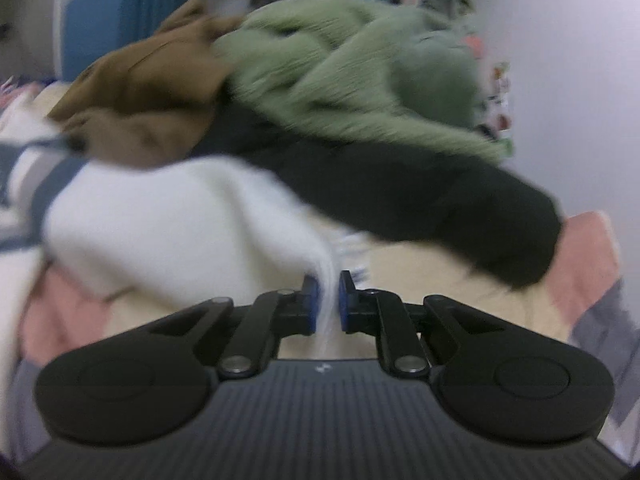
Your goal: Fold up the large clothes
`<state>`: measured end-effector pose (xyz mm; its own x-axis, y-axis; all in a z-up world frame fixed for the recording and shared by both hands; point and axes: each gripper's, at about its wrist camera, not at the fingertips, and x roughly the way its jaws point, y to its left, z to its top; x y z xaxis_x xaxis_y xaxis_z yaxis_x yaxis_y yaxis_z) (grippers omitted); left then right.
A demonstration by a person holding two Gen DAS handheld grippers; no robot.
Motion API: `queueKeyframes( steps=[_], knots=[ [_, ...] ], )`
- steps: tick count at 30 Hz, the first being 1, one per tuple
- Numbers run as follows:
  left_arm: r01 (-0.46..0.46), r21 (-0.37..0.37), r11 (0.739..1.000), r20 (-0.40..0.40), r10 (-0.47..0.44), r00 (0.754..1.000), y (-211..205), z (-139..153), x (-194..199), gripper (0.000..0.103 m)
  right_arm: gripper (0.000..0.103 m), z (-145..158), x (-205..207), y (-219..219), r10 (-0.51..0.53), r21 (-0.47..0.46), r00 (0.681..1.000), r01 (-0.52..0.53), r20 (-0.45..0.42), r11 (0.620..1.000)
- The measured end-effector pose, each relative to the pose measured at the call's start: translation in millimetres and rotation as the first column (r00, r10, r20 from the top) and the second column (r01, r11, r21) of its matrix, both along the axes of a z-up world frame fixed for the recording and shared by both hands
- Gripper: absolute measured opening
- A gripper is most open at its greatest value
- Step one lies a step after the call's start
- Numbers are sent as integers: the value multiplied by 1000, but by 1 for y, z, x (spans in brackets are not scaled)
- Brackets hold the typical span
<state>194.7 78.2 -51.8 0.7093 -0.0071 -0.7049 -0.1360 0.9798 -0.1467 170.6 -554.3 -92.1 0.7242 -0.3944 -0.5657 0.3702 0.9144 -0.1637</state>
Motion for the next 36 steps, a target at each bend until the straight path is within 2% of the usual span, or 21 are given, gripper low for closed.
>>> queueKeyframes(
  steps=[4,11,14,17,22,26,29,33,36],
  knots=[
    [37,-32,999,-20,-37,999,-16,-6,-10,64,12,15,2,-38,-59,9,998,59,28,998],
    [-2,-148,989,-104,-14,994,7,-23,-42,64,12,29,10,-98,-211,99,972,201,102,975],
    [-29,-211,977,-166,-6,986,17,-35,-53,64,12,20,13,-121,-275,127,957,262,90,957],
    [-52,-290,956,-212,-11,977,24,-47,-61,64,12,0,20,-130,-276,171,961,270,15,948],
    [-81,-353,932,-251,-11,968,26,-59,-72,64,17,-17,16,-109,-221,183,975,217,4,959],
    [-79,-390,918,-239,-18,971,25,-58,-78,64,36,-6,10,-95,-201,229,980,197,-7,953],
    [-81,-405,911,-211,-7,977,24,-53,-84,64,49,18,4,-79,-147,247,989,139,11,959],
    [-69,-455,888,-154,-2,988,27,-45,-90,64,49,64,-3,-44,-55,283,997,37,55,958],
    [-68,-474,878,-121,12,993,26,-38,-91,63,49,101,-9,-2,26,288,996,-50,89,956]
  ],
)
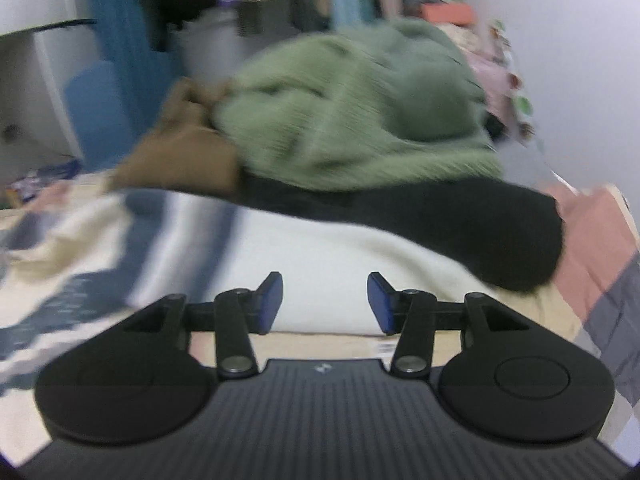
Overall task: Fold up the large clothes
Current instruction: 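Open both grippers and hover over the spread sweater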
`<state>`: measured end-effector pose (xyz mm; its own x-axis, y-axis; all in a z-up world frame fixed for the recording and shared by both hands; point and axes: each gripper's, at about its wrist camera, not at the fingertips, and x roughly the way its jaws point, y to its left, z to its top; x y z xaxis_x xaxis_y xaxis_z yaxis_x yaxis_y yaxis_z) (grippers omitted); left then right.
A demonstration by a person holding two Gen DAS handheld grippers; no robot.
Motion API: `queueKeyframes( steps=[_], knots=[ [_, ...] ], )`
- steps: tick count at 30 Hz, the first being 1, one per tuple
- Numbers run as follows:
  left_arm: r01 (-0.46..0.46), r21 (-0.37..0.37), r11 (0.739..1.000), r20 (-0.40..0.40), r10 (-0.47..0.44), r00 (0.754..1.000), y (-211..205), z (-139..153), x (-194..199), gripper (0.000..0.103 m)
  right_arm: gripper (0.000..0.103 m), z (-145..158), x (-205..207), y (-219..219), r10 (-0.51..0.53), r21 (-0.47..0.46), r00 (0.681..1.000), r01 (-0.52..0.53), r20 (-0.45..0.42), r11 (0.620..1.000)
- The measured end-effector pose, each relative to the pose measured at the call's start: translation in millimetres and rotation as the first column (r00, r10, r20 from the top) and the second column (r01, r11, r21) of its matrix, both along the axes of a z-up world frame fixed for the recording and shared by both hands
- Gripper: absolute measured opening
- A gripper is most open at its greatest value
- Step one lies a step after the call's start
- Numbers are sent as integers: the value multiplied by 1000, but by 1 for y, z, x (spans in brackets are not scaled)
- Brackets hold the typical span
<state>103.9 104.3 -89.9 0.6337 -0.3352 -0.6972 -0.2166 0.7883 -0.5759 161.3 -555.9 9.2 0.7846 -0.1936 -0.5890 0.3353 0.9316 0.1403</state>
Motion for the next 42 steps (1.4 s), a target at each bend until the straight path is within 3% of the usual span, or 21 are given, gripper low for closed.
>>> queueKeyframes(
  steps=[6,11,14,19,26,34,37,42],
  knots=[
    [29,-24,999,95,-27,995,-9,26,-8,63,49,64,-11,108,187,38,979,-191,75,981],
    [40,-12,999,143,-37,989,-11,31,-22,64,49,79,-14,195,307,139,945,-320,113,937],
    [20,-12,1000,139,-19,990,-4,22,-28,64,49,62,-18,241,365,187,924,-380,113,906],
    [-6,-57,998,116,12,993,15,6,-28,64,49,9,-31,302,472,185,880,-473,53,861],
    [-33,-134,990,105,47,993,28,-8,-23,64,49,-51,-55,358,618,160,785,-605,-44,780],
    [-66,-188,980,55,77,996,31,-25,-16,64,49,-85,-66,402,777,182,627,-758,-65,627],
    [-99,-177,979,33,106,994,33,-30,-15,63,66,-93,-72,418,809,158,582,-794,-78,587],
    [-131,-164,978,12,134,991,34,-35,-13,64,68,-99,-78,440,855,64,505,-855,-117,514]
  ],
)
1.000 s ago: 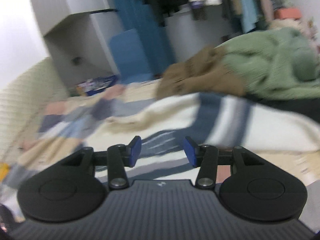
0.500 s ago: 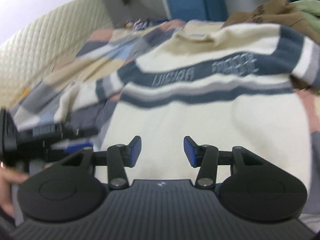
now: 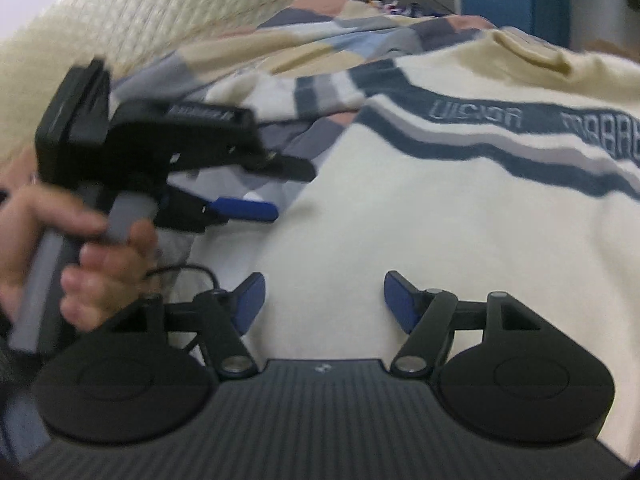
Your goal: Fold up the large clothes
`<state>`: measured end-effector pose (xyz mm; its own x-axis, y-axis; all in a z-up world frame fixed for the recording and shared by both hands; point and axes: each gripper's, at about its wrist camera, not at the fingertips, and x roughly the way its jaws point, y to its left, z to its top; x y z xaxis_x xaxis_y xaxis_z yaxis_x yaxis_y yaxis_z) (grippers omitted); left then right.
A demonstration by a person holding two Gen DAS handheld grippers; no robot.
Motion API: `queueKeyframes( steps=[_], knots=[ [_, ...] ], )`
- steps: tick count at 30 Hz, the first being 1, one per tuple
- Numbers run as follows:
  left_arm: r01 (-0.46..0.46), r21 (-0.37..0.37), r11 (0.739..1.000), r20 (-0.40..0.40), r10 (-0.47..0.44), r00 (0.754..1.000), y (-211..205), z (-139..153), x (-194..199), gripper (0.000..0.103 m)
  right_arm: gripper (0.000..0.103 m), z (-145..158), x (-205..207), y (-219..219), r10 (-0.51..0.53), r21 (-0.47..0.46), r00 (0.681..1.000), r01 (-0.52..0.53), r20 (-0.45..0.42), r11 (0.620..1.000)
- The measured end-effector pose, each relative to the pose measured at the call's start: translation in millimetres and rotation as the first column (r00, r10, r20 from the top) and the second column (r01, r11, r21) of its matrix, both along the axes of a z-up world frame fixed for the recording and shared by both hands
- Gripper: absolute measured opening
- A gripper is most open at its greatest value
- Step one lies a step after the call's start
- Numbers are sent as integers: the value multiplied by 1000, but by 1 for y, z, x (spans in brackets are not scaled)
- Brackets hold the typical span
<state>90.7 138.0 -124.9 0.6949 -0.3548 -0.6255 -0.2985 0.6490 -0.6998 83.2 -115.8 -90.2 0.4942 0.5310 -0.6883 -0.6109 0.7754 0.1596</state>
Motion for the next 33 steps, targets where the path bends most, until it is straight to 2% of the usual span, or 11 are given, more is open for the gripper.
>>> queueKeyframes(
  steps=[4,5,6,7,10,18,23,27,29,31,33],
  knots=[
    [9,-15,1000,-11,-10,1000,0,-4,2,64,65,-16,-5,15,36,-146,999,-31,30,989],
    [11,-22,1000,-14,-11,1000,0,-5,3,64,54,-18,-6,15,37,-154,999,-32,29,988],
    [11,-26,1000,-17,-11,1000,0,-6,2,64,31,-18,-6,15,34,-156,999,-30,26,987],
    [11,-27,1000,-17,-11,1000,0,-7,2,64,20,-17,-6,13,31,-152,999,-28,19,988],
    [14,-30,999,-15,-15,1000,0,-7,1,64,4,-10,0,1,-34,-116,999,36,14,993],
    [62,-29,998,-13,-63,998,-9,-7,4,65,2,-4,32,-56,-249,87,960,261,-124,961],
    [79,10,997,-37,-79,996,-14,-10,4,65,3,-11,34,-64,-273,100,950,290,-153,952],
    [94,-18,995,-63,-95,994,-15,-15,5,65,4,-13,34,-66,-270,116,949,290,-161,950],
    [121,-62,991,-41,-124,992,-15,-15,5,65,5,-12,34,-68,-271,122,949,292,-163,949],
    [169,-138,976,18,-168,986,-18,-13,5,65,6,-12,32,-74,-280,129,945,303,-169,944],
    [230,-158,960,92,-218,972,-25,-5,4,65,6,-12,32,-82,-303,144,935,330,-184,933]
  ],
)
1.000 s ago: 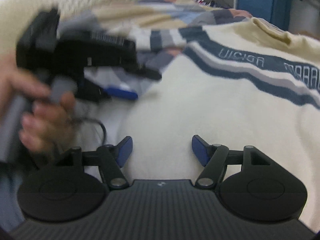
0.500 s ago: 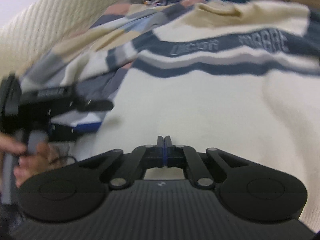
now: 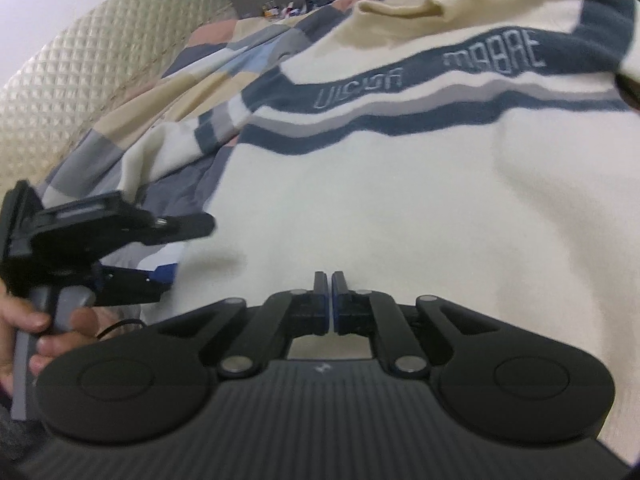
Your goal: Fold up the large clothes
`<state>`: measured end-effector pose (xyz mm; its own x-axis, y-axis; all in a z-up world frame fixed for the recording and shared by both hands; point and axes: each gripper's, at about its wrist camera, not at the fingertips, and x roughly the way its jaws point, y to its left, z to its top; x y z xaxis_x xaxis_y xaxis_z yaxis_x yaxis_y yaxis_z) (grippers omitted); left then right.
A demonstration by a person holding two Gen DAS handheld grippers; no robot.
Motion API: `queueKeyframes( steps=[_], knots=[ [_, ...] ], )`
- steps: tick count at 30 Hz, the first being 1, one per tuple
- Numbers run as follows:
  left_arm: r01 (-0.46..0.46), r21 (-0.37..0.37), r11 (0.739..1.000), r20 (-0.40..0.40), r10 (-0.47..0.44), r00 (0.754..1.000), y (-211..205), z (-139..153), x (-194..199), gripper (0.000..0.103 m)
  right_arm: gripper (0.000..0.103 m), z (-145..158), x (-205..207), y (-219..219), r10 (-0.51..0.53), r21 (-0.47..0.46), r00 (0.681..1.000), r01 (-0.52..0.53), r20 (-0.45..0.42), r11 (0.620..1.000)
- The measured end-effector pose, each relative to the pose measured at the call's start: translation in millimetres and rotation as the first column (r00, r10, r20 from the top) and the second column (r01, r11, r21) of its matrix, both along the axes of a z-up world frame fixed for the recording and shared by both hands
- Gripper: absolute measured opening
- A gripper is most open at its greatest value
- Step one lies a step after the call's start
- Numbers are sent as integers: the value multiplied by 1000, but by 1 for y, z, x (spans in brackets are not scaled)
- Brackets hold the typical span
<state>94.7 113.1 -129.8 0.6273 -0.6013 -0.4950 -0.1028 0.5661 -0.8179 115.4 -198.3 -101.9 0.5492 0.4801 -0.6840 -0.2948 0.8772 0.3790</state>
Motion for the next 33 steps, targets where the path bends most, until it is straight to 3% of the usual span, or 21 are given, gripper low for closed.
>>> queueKeyframes(
  steps=[4,7,9,13,18,19,21,23,28,33],
  knots=[
    [108,-87,990,119,-97,988,-16,12,0,68,6,4,0,-21,-79,44,997,79,-8,996],
    [173,-76,982,149,-160,976,-29,16,-1,69,6,10,1,-37,-138,73,990,138,1,988],
    [211,-58,976,132,-202,970,-39,14,0,70,6,14,1,-47,-170,102,985,168,10,980],
    [288,95,953,9,-290,957,-66,4,3,71,6,14,6,-61,-218,107,976,215,15,971],
    [309,184,933,-72,-301,951,-72,3,-7,71,6,10,9,-65,-210,108,978,209,0,972],
    [313,189,931,-94,-300,949,-69,3,-10,68,6,10,9,-64,-207,98,978,205,5,974],
    [316,203,927,-135,-294,946,-61,5,-17,50,6,10,10,-64,-204,88,979,202,13,975],
    [313,228,922,-165,-280,946,-53,12,-24,11,6,12,9,-64,-203,77,979,201,24,977],
    [236,276,932,-175,-193,965,-31,41,-39,9,6,20,4,-62,-191,82,980,187,49,979],
    [220,388,895,-233,-136,963,-27,56,-43,8,6,27,-7,-59,-185,53,978,181,91,982]
  ],
)
